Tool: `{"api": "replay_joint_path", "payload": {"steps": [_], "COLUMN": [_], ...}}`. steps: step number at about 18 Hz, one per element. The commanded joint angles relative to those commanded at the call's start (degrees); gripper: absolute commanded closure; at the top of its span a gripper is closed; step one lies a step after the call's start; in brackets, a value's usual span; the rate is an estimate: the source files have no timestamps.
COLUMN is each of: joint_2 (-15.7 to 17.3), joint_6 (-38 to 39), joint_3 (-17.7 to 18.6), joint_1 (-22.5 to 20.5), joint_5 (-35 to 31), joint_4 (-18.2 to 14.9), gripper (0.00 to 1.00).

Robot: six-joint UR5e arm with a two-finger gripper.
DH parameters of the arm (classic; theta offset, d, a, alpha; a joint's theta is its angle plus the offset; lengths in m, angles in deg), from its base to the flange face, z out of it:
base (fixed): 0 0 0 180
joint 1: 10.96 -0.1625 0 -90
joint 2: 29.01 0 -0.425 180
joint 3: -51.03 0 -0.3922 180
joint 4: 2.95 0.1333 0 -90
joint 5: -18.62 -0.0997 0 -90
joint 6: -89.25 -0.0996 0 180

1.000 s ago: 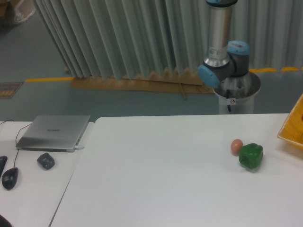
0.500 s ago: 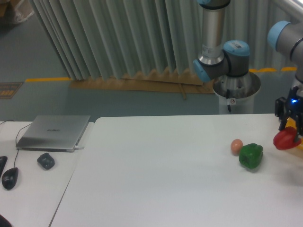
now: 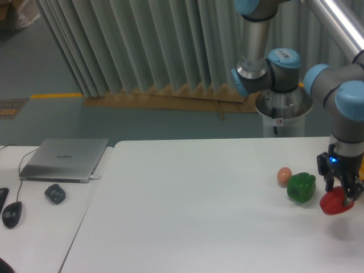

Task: Place the red pepper on the table
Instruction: 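Carry the red pepper in the gripper down beside the green pepper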

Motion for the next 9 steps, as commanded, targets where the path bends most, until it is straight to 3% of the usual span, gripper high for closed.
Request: {"api": "replay_joint_path", "payload": {"steps": [5, 9], "joint_2": [-0.70, -2.11], "joint_6": [0.46, 3.70], "joint_3": [-0.26, 0.08], "joint_1": [0.80, 2.37], "joint_5": [-0.88, -2.37], "joint_4": [0.36, 4.22], "gripper": [0.56, 0.54]}}
